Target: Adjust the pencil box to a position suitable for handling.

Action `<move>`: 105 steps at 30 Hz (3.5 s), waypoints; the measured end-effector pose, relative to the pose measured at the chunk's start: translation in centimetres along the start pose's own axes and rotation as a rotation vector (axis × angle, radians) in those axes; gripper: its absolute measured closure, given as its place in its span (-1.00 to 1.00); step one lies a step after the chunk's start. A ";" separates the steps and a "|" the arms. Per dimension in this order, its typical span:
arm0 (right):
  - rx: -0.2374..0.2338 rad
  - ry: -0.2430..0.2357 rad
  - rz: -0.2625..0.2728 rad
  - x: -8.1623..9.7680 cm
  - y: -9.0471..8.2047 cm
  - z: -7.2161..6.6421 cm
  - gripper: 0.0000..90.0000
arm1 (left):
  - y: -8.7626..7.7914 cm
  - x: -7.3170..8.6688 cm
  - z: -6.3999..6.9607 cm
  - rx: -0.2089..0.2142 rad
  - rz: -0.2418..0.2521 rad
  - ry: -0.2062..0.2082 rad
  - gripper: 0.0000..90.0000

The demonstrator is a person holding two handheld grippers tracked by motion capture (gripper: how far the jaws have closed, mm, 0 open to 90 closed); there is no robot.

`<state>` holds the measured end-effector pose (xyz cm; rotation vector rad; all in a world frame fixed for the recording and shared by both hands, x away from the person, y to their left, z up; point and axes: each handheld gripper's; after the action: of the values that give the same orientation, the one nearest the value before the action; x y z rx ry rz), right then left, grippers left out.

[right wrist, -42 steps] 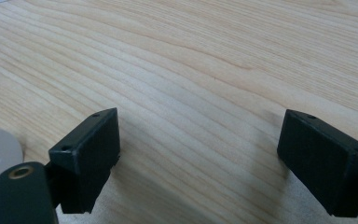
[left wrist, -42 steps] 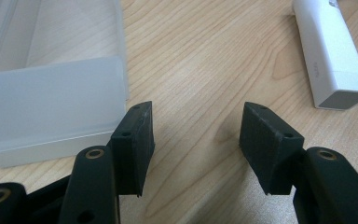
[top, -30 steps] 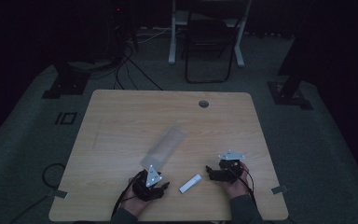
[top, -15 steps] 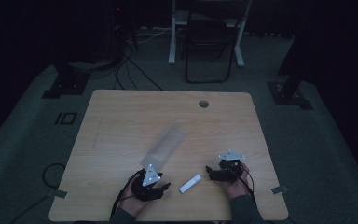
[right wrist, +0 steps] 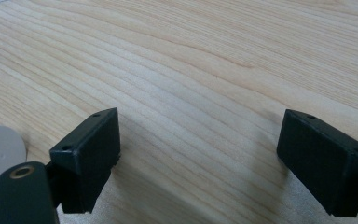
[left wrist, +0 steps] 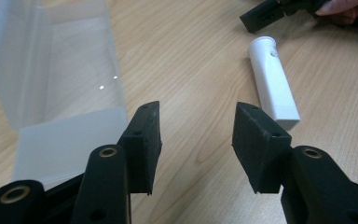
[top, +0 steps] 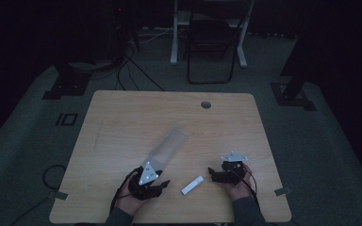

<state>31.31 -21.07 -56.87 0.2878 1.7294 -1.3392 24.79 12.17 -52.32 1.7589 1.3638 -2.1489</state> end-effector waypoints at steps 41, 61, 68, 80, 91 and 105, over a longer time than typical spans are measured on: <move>0.000 0.001 -0.001 0.0 0.0 0.0 -0.71 | 0.9 -4.3 -6.9 -0.215 -0.003 -0.044 0.26; 0.000 0.002 -0.001 0.0 0.0 0.0 -0.71 | 2.9 -4.5 -7.6 -0.221 -0.046 -0.012 0.55; 0.000 0.000 -0.002 0.0 0.0 0.0 -0.71 | 2.8 -4.4 -7.5 -0.224 -0.054 0.020 0.74; -0.001 -0.001 -0.001 0.0 0.0 0.0 -0.70 | 1.8 -3.6 -6.0 -0.134 -0.020 0.084 0.79; -0.001 -0.001 0.000 0.0 0.0 0.0 -0.70 | 1.3 -3.1 -5.7 -0.141 -0.020 0.083 0.72; -0.001 -0.001 0.000 0.0 0.0 0.0 -0.70 | 1.2 -3.0 -5.8 -0.166 -0.008 0.058 0.57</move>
<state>31.27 -21.10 -56.86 0.2860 1.7291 -1.3386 30.95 13.77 -50.36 1.7681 1.5169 -1.9387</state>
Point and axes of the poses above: each handheld gripper's, and its own axes: y roughly forward along the jaws, x roughly out of its underside, z roughly to its right, and after that the axes turned 2 degrees about z, right-handed
